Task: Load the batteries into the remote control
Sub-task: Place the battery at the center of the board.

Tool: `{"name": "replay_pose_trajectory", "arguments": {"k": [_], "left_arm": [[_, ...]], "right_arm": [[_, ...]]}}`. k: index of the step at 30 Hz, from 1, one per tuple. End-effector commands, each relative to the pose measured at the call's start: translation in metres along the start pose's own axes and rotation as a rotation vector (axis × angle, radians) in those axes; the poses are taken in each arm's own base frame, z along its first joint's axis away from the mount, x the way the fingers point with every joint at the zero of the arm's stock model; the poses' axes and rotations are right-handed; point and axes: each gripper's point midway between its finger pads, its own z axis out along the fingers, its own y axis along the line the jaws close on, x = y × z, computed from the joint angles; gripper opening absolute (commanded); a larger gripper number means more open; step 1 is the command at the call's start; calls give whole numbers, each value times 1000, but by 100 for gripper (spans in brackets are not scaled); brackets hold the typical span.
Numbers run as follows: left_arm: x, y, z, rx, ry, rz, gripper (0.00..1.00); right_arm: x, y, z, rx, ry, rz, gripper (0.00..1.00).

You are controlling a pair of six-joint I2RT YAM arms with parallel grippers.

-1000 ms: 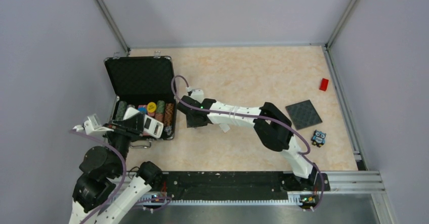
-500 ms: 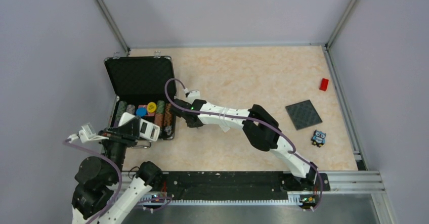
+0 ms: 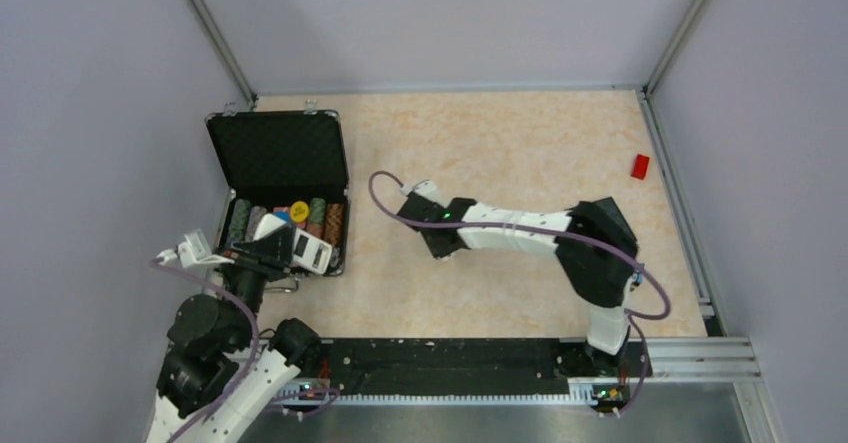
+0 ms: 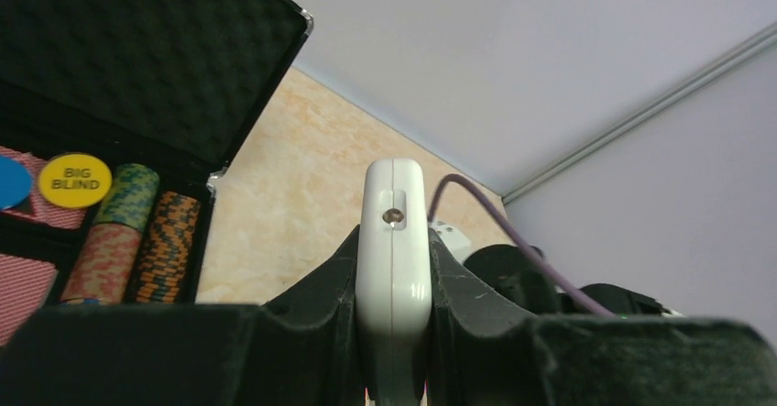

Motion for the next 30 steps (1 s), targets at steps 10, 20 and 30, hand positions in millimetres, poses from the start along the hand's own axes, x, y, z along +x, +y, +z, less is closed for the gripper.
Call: {"name": "replay_pose_trajectory", "arguments": {"k": [10,20,30], "left_arm": [[34,-53,57,133,65,-87,0],[53,-58,77,124,112,-80,0],[53,-54,74,117,116,-50,0]], "right_arm": [[49,-97,-32,-63,-45,-234,0],[51,-100,-31,-93,-69,-344,7],[60,-97,-20,-111,-25,-420,23]]}}
